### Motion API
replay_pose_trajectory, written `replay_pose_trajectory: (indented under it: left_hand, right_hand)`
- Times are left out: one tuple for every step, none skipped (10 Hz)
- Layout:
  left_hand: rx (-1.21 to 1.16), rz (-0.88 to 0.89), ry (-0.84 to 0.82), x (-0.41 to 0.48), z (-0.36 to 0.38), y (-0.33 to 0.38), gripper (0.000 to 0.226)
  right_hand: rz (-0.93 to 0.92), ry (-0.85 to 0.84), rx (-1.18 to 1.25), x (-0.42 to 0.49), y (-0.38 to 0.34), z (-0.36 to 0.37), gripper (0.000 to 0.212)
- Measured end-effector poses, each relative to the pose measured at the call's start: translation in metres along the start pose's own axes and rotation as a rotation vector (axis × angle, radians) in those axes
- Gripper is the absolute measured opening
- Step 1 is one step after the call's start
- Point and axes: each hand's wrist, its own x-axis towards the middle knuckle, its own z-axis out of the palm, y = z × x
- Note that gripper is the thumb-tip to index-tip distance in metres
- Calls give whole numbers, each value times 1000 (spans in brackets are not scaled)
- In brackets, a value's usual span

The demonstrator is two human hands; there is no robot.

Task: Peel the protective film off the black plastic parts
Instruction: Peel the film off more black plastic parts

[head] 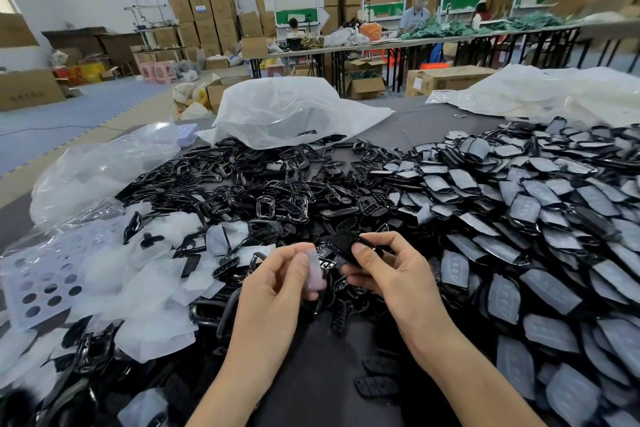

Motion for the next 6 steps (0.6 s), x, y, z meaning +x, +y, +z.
replay_pose_trajectory:
  left_hand:
    - [-53,-35,20,1,1,1,16]
    - [-52,-40,73,4,0,-3,22]
    - [-34,-22,71,5,-2,-5,11]
    - [20,-35,34,5,-1,-6,19]
    - [108,-28,-5,3,1,-4,34]
    - [162,-1,-8,1,1,-2,31]
  right_hand:
    - [-1,10,-3,0,-1,1,11]
    - [2,16,-5,0,-1,1,11]
    - [4,17,-6,0,-1,0,11]
    - [5,14,-13,0,-1,-1,12]
    - [3,10,-20,0,0,-1,12]
    - [3,8,-18,0,-1,-1,12]
